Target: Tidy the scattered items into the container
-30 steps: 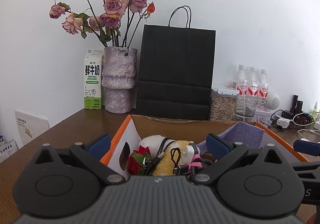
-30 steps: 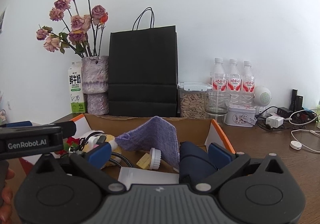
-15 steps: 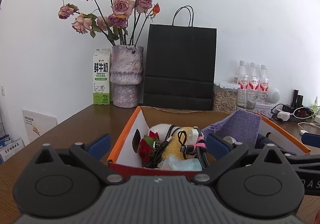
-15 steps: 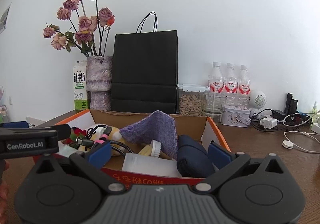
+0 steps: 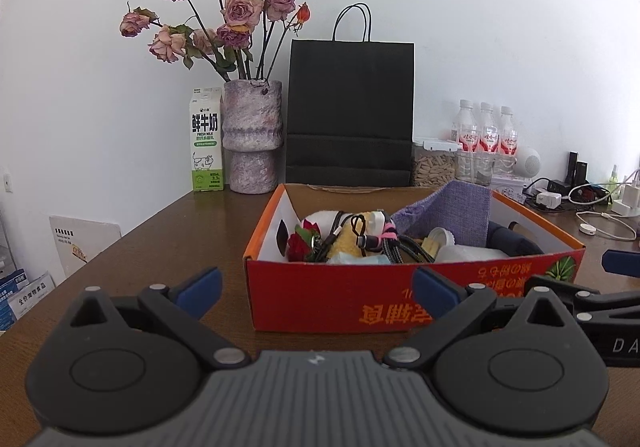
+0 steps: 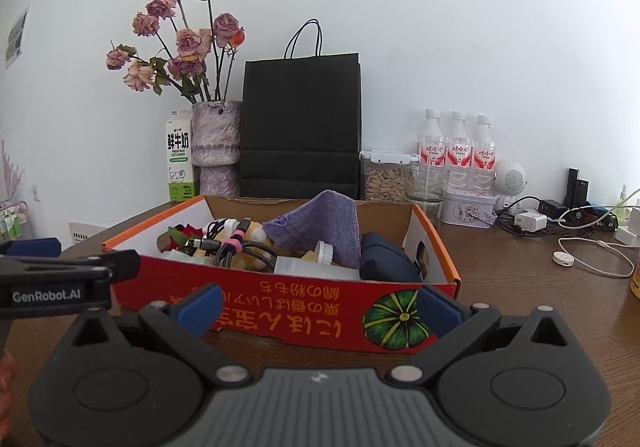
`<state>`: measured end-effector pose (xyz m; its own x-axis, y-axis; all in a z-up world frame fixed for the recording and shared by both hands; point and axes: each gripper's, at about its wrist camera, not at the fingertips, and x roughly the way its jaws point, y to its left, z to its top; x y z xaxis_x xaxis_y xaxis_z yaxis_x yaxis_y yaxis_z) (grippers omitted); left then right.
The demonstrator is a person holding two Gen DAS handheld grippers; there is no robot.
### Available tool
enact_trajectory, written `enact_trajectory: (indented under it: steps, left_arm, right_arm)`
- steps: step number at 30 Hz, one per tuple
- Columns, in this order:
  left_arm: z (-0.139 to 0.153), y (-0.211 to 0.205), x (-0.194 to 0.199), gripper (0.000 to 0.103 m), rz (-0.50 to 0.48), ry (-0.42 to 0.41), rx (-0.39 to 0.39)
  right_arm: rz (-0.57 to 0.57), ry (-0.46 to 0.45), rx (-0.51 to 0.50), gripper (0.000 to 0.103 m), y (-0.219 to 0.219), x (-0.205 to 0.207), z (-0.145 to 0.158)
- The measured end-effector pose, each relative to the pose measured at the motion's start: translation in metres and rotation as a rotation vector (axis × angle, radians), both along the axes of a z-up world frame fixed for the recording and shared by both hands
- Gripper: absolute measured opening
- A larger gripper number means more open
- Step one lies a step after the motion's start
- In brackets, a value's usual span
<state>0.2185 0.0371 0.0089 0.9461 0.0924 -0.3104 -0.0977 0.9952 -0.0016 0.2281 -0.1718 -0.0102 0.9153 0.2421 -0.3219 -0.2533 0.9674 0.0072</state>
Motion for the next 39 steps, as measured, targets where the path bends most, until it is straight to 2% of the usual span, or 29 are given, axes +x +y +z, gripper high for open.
enact_trajectory:
  steps: [8,16,22,27,39]
  left_arm:
    - [-0.002,-0.001,-0.036,0.103,-0.01,0.064,0.025]
    - [0.017,0.001,-0.065,0.103,-0.063,0.158,-0.005]
    - [0.027,-0.003,-0.083,0.103,-0.046,0.195,-0.008]
    - [0.028,-0.01,-0.097,0.103,-0.045,0.214,0.029]
    - [0.03,-0.013,-0.103,0.103,-0.055,0.217,0.023]
  right_arm:
    - [-0.004,0.057,0.018,0.103,-0.008,-0.037,0.006]
    - [0.005,0.139,0.031,0.103,-0.013,-0.072,0.031]
    - [0.012,0.146,0.02,0.103,-0.01,-0.096,0.042]
    - [0.035,0.135,0.004,0.103,-0.003,-0.114,0.047]
    - [0.048,0.125,0.005,0.103,0.001,-0.121,0.052]
